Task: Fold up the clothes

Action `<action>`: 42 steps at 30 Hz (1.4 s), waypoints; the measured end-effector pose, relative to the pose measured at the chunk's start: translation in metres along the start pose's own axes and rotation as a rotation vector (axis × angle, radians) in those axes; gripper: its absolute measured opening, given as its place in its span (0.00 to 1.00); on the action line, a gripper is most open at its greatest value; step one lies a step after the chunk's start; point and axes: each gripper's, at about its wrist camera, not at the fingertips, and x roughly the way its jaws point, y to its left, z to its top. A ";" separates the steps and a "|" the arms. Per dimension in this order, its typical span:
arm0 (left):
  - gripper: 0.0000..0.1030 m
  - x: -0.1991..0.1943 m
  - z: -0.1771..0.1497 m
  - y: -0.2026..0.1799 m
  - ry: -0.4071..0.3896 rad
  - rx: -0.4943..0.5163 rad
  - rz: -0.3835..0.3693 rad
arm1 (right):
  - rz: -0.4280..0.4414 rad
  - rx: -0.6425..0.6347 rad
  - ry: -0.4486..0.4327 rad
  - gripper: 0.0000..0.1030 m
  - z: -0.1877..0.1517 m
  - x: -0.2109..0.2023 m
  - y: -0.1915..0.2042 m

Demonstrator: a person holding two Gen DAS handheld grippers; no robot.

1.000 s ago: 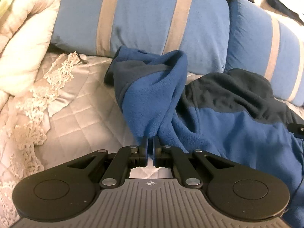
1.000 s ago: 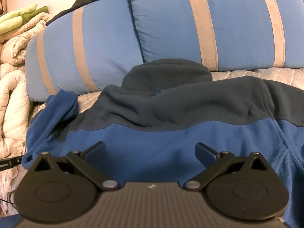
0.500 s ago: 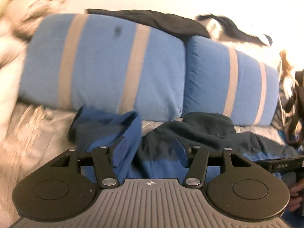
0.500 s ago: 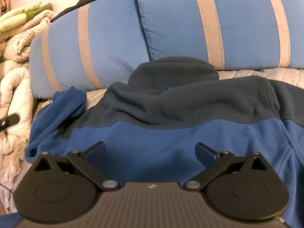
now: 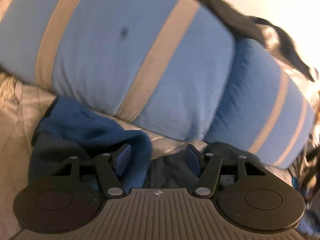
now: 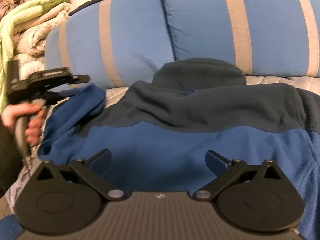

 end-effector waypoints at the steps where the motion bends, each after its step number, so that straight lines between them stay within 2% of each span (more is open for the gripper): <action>1: 0.57 0.007 0.003 0.004 0.016 -0.037 -0.008 | 0.008 0.002 0.002 1.00 0.000 -0.001 0.000; 5: 0.53 0.018 0.007 0.012 0.032 -0.117 -0.027 | 0.034 0.010 -0.007 1.00 0.002 -0.005 0.000; 6: 0.38 0.019 0.007 0.013 0.031 -0.126 -0.029 | 0.039 0.014 -0.008 1.00 0.002 -0.005 -0.001; 7: 0.18 0.019 0.007 0.014 0.030 -0.135 -0.030 | 0.042 0.019 -0.007 1.00 0.002 -0.006 -0.001; 9: 0.06 0.015 0.008 0.016 0.016 -0.147 0.000 | 0.049 0.028 -0.004 1.00 0.003 -0.006 -0.002; 12: 0.05 -0.001 0.018 0.010 -0.033 -0.118 -0.020 | 0.046 0.040 -0.006 1.00 0.003 -0.005 -0.005; 15: 0.05 -0.032 0.029 -0.023 -0.077 0.052 -0.078 | 0.030 0.053 -0.027 1.00 0.004 -0.007 -0.007; 16: 0.05 -0.046 0.026 -0.041 -0.084 0.155 -0.102 | 0.020 0.058 -0.048 1.00 0.005 -0.010 -0.009; 18: 0.05 -0.072 0.008 -0.075 -0.076 0.371 -0.133 | -0.006 0.074 -0.099 1.00 0.007 -0.017 -0.013; 21: 0.05 -0.095 -0.042 -0.110 -0.007 0.672 -0.133 | -0.043 0.121 -0.166 1.00 0.011 -0.026 -0.024; 24: 0.05 -0.096 -0.095 -0.113 0.126 0.821 -0.080 | -0.056 0.177 -0.174 1.00 0.014 -0.028 -0.035; 27: 0.05 -0.093 -0.127 -0.104 0.221 0.843 -0.046 | -0.058 0.191 -0.166 1.00 0.015 -0.027 -0.038; 32: 0.09 -0.109 -0.138 -0.090 0.262 0.813 -0.033 | -0.058 0.176 -0.160 1.00 0.014 -0.027 -0.036; 33: 0.16 -0.110 -0.136 -0.092 0.258 0.810 -0.038 | -0.059 0.182 -0.162 1.00 0.014 -0.027 -0.037; 34: 0.29 -0.115 -0.131 -0.094 0.247 0.799 -0.058 | -0.061 0.187 -0.164 1.00 0.014 -0.028 -0.038; 37: 0.50 -0.128 -0.117 -0.102 0.205 0.772 -0.128 | -0.071 0.218 -0.171 1.00 0.014 -0.029 -0.042; 39: 0.52 -0.128 -0.115 -0.117 0.180 0.811 -0.151 | -0.075 0.244 -0.175 1.00 0.014 -0.030 -0.046; 42: 0.52 -0.119 -0.124 -0.145 0.177 0.924 -0.161 | -0.086 0.288 -0.177 1.00 0.015 -0.030 -0.055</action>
